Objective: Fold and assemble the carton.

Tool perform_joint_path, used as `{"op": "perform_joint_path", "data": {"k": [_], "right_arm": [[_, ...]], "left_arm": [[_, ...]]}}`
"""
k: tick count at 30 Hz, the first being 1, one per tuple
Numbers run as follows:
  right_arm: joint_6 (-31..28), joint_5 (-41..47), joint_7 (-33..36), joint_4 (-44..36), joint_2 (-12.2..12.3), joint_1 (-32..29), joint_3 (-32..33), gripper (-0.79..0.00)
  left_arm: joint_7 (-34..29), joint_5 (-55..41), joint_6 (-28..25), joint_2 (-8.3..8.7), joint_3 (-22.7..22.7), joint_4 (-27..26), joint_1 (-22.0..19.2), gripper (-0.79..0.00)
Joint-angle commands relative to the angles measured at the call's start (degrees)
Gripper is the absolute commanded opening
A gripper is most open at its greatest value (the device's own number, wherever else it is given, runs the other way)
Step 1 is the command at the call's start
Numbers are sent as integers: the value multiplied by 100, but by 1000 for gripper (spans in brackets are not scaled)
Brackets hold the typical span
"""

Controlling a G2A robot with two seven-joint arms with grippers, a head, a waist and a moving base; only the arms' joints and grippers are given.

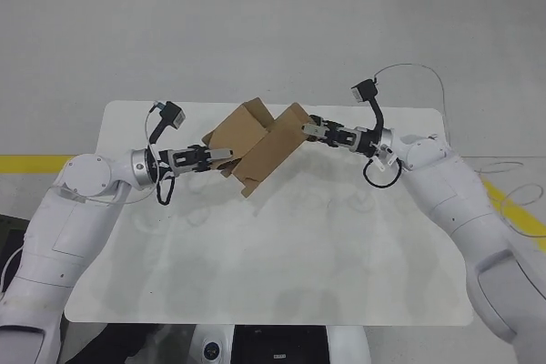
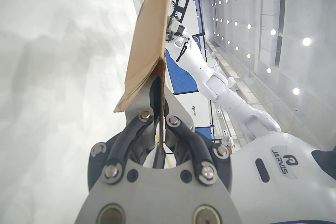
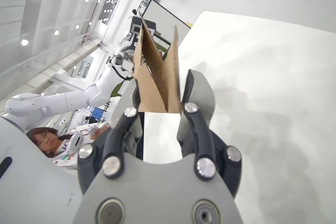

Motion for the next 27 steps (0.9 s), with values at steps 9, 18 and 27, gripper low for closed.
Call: {"op": "perform_joint_path", "data": {"k": [9,18,27], "right_arm": [[-211,-403,-209,-1148,432,-94,57,0],[15,199,18,-2189,724,20,-667,-483],[155,540,158,-2403,831,253,-1123,-536]], "left_arm": [[-256,545,-484,73,-226,-588,249,-785],[-419,868,-800,122,-344,-963,463,-785],[-585,847,-921,137,-349,-1047,538,-785]]}}
